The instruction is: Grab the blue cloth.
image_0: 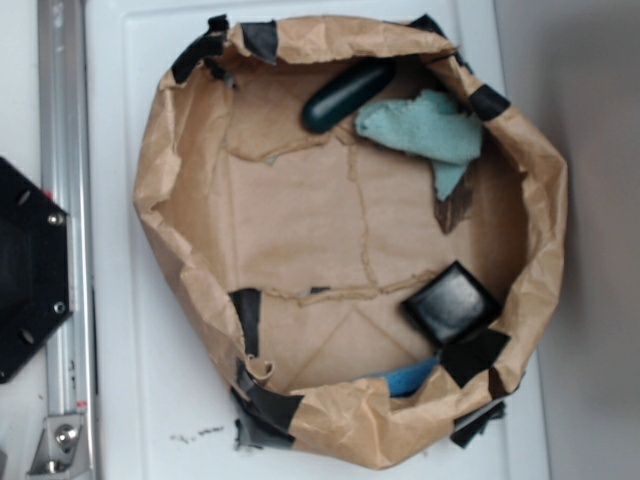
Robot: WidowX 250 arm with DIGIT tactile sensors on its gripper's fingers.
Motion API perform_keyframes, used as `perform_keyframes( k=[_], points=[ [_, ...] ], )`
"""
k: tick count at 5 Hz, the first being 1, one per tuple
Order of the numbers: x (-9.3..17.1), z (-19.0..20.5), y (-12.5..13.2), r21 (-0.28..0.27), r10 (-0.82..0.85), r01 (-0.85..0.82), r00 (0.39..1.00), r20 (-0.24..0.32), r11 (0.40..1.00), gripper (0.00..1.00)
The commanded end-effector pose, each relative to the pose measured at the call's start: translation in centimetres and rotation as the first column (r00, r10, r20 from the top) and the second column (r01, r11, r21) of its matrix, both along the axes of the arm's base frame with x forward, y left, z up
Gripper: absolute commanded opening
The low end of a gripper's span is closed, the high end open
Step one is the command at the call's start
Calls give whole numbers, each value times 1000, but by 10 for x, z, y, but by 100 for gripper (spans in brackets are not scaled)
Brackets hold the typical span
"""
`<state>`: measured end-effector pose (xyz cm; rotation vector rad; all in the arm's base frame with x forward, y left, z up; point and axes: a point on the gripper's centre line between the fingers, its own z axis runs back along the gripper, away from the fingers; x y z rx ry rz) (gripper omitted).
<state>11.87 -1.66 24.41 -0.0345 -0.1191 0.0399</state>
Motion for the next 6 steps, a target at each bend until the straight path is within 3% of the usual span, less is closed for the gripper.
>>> perform_keyframes(
  k=[1,2,3,4,5,6],
  points=[
    [0,0,0,0,0,0,1000,0,1000,100],
    [50,-50,29,59,126,-123,991,-47,991,100],
    [95,-83,47,66,156,-153,987,-41,986,100],
    [131,-113,60,117,167,-163,985,-32,980,100],
    [156,-134,61,122,127,-124,992,-20,985,100],
    [176,-146,48,118,33,-37,999,32,992,100]
  ],
)
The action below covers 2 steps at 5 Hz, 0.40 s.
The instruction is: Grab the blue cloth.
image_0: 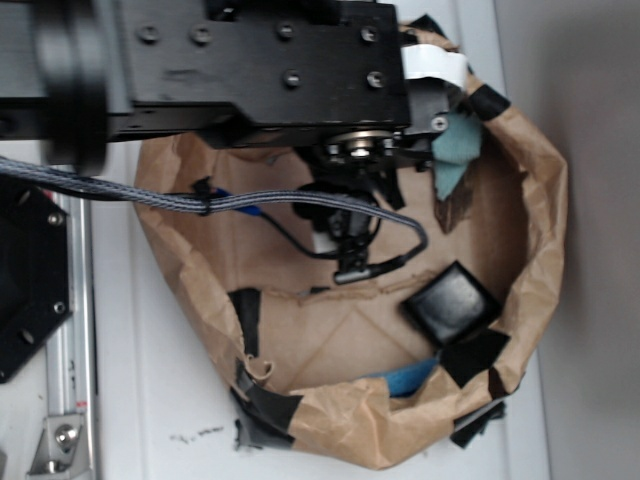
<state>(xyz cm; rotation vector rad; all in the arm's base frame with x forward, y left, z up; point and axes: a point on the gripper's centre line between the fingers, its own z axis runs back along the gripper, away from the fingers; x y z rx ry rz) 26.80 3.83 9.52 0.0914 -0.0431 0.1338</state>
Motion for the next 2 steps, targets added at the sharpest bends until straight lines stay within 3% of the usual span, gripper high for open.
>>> perform_keyframes(
  k=[1,2],
  points=[
    [25,-4,-12,50,-114,108,986,124,993,100],
    [35,-19,3,116,-177,162,974,139,980,100]
  ],
)
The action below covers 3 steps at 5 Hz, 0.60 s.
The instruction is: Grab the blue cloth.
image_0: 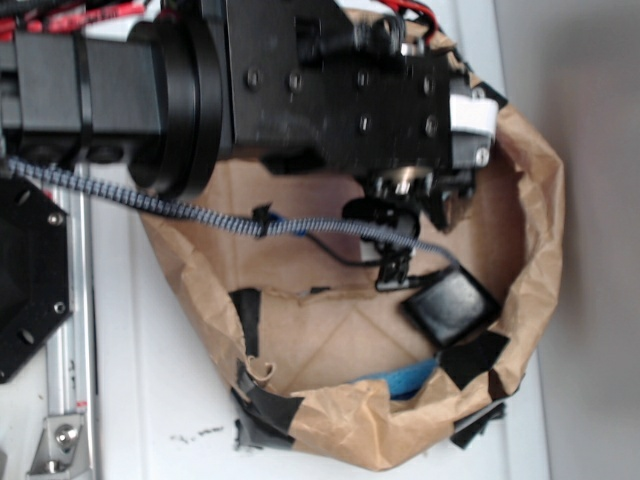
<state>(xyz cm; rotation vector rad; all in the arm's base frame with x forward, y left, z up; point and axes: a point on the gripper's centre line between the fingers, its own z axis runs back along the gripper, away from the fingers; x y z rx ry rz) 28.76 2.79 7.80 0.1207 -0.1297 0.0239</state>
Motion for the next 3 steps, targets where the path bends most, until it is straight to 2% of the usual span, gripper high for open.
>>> perform_keyframes(
  k=[1,3],
  points=[
    [25,-4,25,92,-85,77,992,94,993,100],
    [49,-16,35,123,-79,72,995,54,990,100]
  ],
)
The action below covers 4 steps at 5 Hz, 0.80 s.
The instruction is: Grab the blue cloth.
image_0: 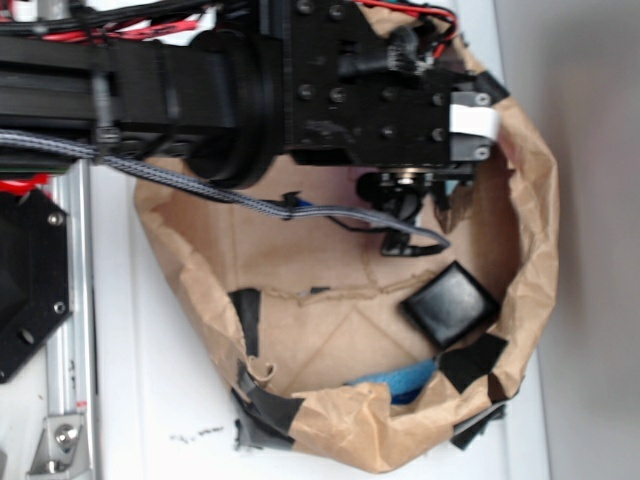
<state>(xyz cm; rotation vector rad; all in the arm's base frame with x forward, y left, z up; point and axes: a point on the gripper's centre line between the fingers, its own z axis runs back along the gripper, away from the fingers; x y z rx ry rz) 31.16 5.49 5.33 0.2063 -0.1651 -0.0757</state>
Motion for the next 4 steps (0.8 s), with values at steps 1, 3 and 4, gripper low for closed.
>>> perform_keyframes(
  k=[1,3,4],
  points=[
    [32,9,12,19,26,-27,999,37,999,100],
    [40,1,17,15,36,-36,999,16,999,0],
    [34,6,17,12,41,-42,999,20,999,0]
  ],
)
